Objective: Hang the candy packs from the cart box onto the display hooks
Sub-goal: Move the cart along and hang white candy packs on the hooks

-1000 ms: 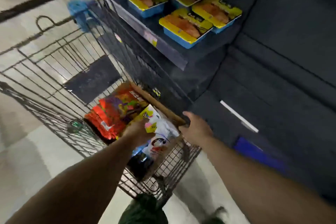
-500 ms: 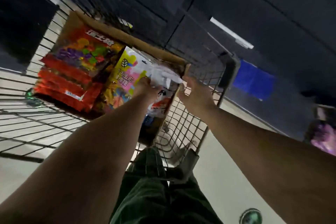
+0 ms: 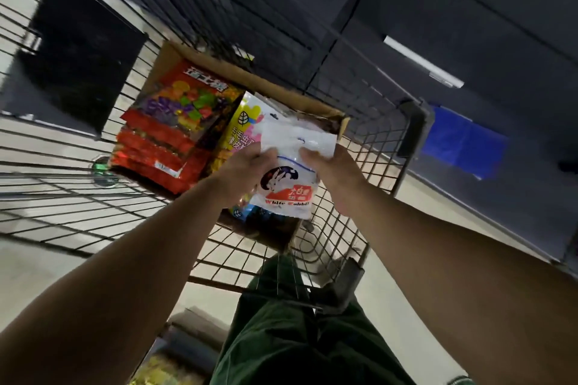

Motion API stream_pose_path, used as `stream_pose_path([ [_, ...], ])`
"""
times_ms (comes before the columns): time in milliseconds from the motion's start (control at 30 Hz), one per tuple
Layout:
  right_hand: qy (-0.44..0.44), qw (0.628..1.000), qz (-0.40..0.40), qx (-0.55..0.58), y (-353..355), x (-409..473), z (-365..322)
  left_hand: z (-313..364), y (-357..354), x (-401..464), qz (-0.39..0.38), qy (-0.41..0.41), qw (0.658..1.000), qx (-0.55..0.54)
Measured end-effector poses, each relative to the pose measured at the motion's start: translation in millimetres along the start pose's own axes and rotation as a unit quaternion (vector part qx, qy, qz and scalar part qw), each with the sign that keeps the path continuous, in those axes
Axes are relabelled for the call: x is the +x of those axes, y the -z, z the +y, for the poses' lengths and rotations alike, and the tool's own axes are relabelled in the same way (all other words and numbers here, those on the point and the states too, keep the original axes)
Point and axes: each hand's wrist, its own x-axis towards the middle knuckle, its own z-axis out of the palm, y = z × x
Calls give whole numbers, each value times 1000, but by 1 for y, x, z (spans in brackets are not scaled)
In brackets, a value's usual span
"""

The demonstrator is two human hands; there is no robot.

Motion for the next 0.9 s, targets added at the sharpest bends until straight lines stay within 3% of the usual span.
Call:
stream_pose_path([
  [133,-51,996,31,64,0,-3,1,13,-13,-1,30,-9,1000,-2],
  [300,-55,989,128,51,20,2,24,15,-20,48,101,80,974,-188],
  [500,-76,985,146,54,30,3,38,32,-23,116,140,146,965,-168],
  [700,-85,983,140,81,27,2,42,30,-46,123,68,129,975,-170],
  [800,-81,984,139,76,26,-2,40,6,-23,99,37,110,972,-202],
  [900,-84,983,141,80,24,-6,38,-25,9,64,35,105,982,-153],
])
